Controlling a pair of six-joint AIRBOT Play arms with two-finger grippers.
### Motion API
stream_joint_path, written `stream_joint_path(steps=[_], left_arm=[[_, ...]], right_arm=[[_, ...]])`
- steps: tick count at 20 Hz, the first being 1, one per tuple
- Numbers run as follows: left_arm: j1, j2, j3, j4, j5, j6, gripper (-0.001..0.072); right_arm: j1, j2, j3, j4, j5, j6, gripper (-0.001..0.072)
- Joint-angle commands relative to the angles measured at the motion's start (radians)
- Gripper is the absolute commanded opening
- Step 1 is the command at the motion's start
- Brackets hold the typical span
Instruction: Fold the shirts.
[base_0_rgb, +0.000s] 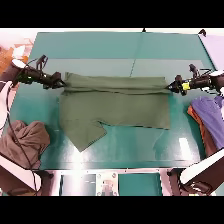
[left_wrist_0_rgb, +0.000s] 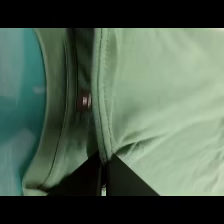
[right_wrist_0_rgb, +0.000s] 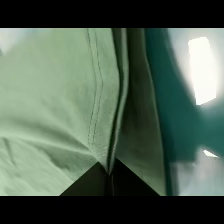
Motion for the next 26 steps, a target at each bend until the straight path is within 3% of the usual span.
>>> stream_joint_path(steps=[1, 4, 5, 6, 7, 10, 13, 16, 20, 23, 26], left_arm=[[-0.018, -0.001, -0.033, 0.030, -0.018, -0.007, 0.0026], [-0.020, -0.001, -0.033, 0.021, -0.029, -0.024, 0.0027], [-0.020, 0.000, -0.033, 0.018, -0.046, -0.031, 0.0028], [-0.019, 0.002, -0.024, 0.019, -0.074, -0.053, 0.0213], [-0.011, 0.002, -0.003, 0.022, -0.125, -0.090, 0.0496], [0.024, 0.024, 0.039, 0.039, -0.304, -0.169, 0.0486], [0.032, 0.142, -0.056, 0.196, -0.370, -0.211, 0.0486], [0.033, 0.377, -0.333, 0.298, -0.298, -0.217, 0.0486], [0.032, 0.727, -0.767, 0.298, -0.155, -0.229, 0.0487], [0.032, 0.930, -1.030, 0.241, -0.041, -0.264, 0.0488], [0.026, 0.971, -1.175, 0.101, 0.078, -0.246, 0.0487]], right_arm=[[0.020, -0.001, -0.020, -0.081, 0.017, 0.002, 0.0015], [0.037, -0.001, -0.019, -0.083, 0.014, 0.005, 0.0021], [0.038, -0.001, -0.018, -0.082, 0.014, 0.021, 0.0114], [0.036, 0.000, -0.011, -0.081, 0.022, 0.035, 0.0295], [0.030, 0.003, 0.005, -0.083, 0.050, 0.051, 0.0341], [-0.010, 0.066, 0.045, -0.119, 0.145, 0.108, 0.0341], [-0.049, 0.216, -0.025, -0.258, 0.179, 0.151, 0.0332], [-0.097, 0.438, -0.288, -0.330, 0.160, 0.155, 0.0330], [-0.183, 0.756, -0.738, -0.332, 0.024, 0.204, 0.0329], [-0.200, 0.937, -1.002, -0.326, -0.097, 0.223, 0.0332], [-0.198, 0.977, -1.151, -0.224, -0.196, 0.214, 0.0333]])
